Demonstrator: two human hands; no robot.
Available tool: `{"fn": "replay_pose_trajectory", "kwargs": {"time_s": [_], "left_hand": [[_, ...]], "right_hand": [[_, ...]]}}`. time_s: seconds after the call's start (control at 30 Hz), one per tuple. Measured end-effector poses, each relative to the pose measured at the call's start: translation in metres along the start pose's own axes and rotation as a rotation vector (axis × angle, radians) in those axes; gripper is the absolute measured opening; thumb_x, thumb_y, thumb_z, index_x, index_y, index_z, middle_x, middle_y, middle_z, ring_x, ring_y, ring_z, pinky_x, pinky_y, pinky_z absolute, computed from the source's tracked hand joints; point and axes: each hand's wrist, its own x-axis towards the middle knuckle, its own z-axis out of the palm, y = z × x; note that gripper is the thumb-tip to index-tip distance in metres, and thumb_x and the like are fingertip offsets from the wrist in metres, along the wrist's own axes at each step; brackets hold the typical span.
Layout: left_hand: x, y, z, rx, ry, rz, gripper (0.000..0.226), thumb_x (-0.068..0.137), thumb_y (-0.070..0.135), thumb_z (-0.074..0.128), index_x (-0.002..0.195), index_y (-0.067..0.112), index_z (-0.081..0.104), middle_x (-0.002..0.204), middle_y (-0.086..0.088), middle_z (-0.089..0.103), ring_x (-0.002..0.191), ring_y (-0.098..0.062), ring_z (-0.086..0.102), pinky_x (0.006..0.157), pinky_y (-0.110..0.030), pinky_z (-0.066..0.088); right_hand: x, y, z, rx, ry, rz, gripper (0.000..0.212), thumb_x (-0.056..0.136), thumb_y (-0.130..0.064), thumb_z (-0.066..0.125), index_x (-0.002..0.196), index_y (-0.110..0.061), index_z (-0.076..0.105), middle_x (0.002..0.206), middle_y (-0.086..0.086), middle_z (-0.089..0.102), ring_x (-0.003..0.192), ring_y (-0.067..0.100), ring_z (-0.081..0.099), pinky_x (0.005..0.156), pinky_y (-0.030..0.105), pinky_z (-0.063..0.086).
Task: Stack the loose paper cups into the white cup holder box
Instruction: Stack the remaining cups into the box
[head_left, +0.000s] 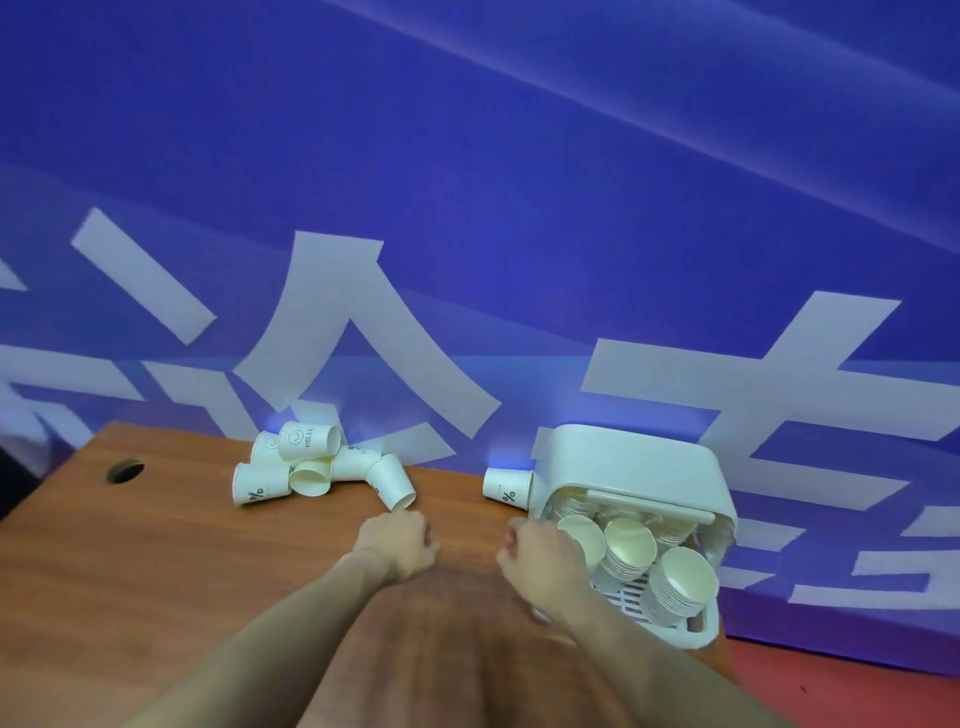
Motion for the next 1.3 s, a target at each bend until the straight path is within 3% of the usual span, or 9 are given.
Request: {"fn": "replay_pose_trajectory", "kwargs": {"time_s": [0.17, 0.23, 0.33, 0.5, 0.7, 0.9, 1.07, 1.2, 1.3], "left_hand": [[0.03, -0.04, 0.0, -0.052, 0.036, -0.024, 0.029, 0.091, 0.044, 0.044, 0.106, 0.022, 0.057, 0.11, -0.004, 0.064, 0.102, -0.027, 0.061, 0.078, -0.033, 0.044], [0.045, -0.052, 0.004, -0.075, 0.06, -0.048, 0.031, 0.091, 0.043, 0.043, 0.112, 0.022, 0.054, 0.109, -0.005, 0.064, 0.099, -0.028, 0.061, 0.075, -0.034, 0.044], [0.064, -0.069, 0.011, -0.091, 0.088, -0.081, 0.032, 0.092, 0.04, 0.041, 0.119, 0.023, 0.048, 0.106, -0.005, 0.065, 0.095, -0.028, 0.063, 0.073, -0.034, 0.045], [0.097, -0.093, 0.02, -0.113, 0.092, -0.127, 0.04, 0.094, 0.039, 0.041, 0.131, 0.023, 0.04, 0.106, -0.005, 0.066, 0.095, -0.029, 0.064, 0.073, -0.035, 0.047], [0.133, -0.115, 0.03, -0.098, 0.119, -0.142, 0.054, 0.095, 0.046, 0.041, 0.143, 0.024, 0.029, 0.107, -0.007, 0.066, 0.095, -0.03, 0.063, 0.07, -0.035, 0.044], [0.154, -0.116, 0.046, -0.032, 0.146, -0.138, 0.066, 0.096, 0.056, 0.036, 0.15, 0.022, 0.02, 0.106, -0.002, 0.068, 0.096, -0.025, 0.066, 0.072, -0.035, 0.048], [0.16, -0.115, 0.054, -0.076, 0.164, -0.12, 0.055, 0.095, 0.055, 0.041, 0.139, 0.023, 0.032, 0.102, -0.002, 0.069, 0.092, -0.027, 0.066, 0.064, -0.034, 0.042], [0.157, -0.111, 0.055, -0.14, 0.152, -0.095, 0.047, 0.092, 0.055, 0.049, 0.123, 0.021, 0.039, 0.096, -0.001, 0.068, 0.089, -0.026, 0.066, 0.06, -0.033, 0.037], [0.152, -0.11, 0.05, -0.17, 0.13, -0.048, 0.041, 0.09, 0.053, 0.054, 0.114, 0.022, 0.042, 0.094, 0.001, 0.067, 0.088, -0.025, 0.064, 0.061, -0.033, 0.038]], "right_hand": [[0.034, -0.017, 0.02, 0.231, -0.059, 0.203, 0.017, 0.081, -0.037, 0.051, 0.095, -0.03, 0.057, 0.101, -0.004, 0.067, 0.101, 0.024, 0.062, 0.083, 0.033, 0.05], [0.048, -0.021, 0.029, 0.287, -0.093, 0.255, 0.03, 0.082, -0.039, 0.052, 0.11, -0.031, 0.056, 0.108, -0.003, 0.066, 0.105, 0.024, 0.062, 0.088, 0.036, 0.05], [0.073, -0.02, 0.04, 0.294, -0.134, 0.338, 0.046, 0.086, -0.038, 0.054, 0.128, -0.019, 0.048, 0.115, 0.004, 0.064, 0.11, 0.028, 0.06, 0.09, 0.04, 0.05], [0.115, -0.016, 0.056, 0.285, -0.178, 0.493, 0.043, 0.087, -0.034, 0.054, 0.121, -0.01, 0.046, 0.112, 0.009, 0.063, 0.109, 0.031, 0.058, 0.087, 0.037, 0.049], [0.164, 0.015, 0.109, 0.527, -0.112, 0.731, 0.056, 0.07, -0.04, 0.055, 0.115, -0.013, 0.037, 0.097, 0.01, 0.068, 0.08, 0.036, 0.069, 0.08, 0.042, 0.056], [0.162, -0.01, 0.099, 0.598, 0.093, 0.801, 0.053, 0.087, -0.027, 0.058, 0.127, -0.013, 0.028, 0.101, 0.009, 0.063, 0.099, 0.036, 0.063, 0.087, 0.04, 0.046], [0.169, -0.002, 0.104, 0.647, 0.159, 0.799, 0.035, 0.088, -0.031, 0.062, 0.108, -0.021, 0.034, 0.093, 0.005, 0.061, 0.093, 0.034, 0.063, 0.078, 0.035, 0.044], [0.186, 0.024, 0.142, 0.709, 0.062, 0.842, 0.036, 0.07, -0.058, 0.053, 0.089, -0.027, 0.049, 0.086, 0.007, 0.071, 0.079, 0.035, 0.069, 0.077, 0.046, 0.057], [0.186, 0.032, 0.152, 0.711, 0.051, 0.821, 0.028, 0.066, -0.055, 0.053, 0.074, -0.029, 0.06, 0.084, 0.006, 0.073, 0.081, 0.033, 0.07, 0.077, 0.045, 0.058]]}}
